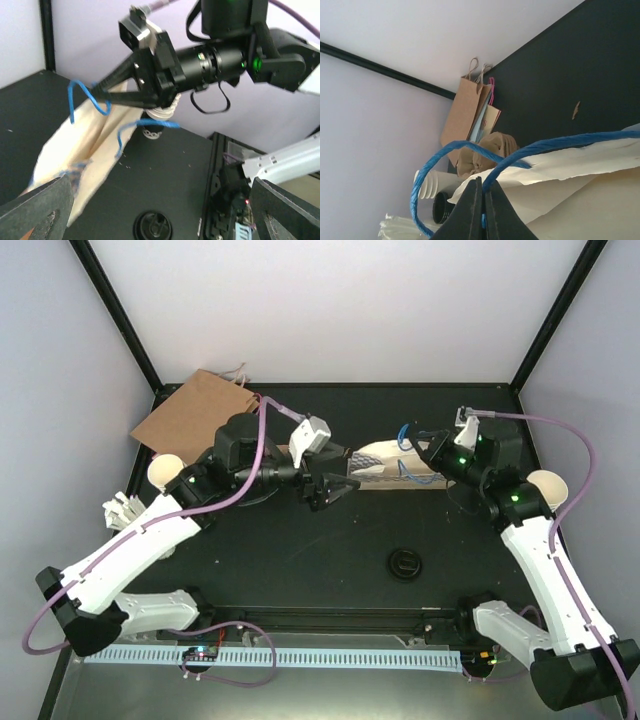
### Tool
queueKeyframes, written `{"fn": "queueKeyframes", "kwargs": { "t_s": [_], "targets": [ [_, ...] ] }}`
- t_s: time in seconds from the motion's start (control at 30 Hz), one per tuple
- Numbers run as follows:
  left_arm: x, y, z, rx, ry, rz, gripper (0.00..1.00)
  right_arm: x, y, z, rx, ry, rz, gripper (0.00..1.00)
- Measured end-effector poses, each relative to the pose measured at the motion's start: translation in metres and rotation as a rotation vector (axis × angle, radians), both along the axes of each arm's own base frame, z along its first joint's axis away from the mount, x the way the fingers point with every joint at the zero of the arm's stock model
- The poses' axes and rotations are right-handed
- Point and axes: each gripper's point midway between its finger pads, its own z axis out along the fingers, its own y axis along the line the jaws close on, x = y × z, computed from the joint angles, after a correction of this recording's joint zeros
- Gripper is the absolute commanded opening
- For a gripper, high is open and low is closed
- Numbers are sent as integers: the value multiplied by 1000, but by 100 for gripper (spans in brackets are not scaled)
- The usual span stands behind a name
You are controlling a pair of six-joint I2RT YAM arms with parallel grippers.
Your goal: Pack the takeout coffee
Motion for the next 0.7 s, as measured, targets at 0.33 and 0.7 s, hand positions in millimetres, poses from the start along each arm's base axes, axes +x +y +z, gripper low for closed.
{"fn": "queueKeyframes", "kwargs": {
  "t_s": [0.33, 0.7],
  "targets": [
    [90, 46, 7, -6, 62, 305, 99, -5, 41, 48, 68, -107, 283, 1],
    [121, 62, -44, 139, 74, 412, 95, -49, 57, 14, 8, -88, 552, 1]
  ]
}}
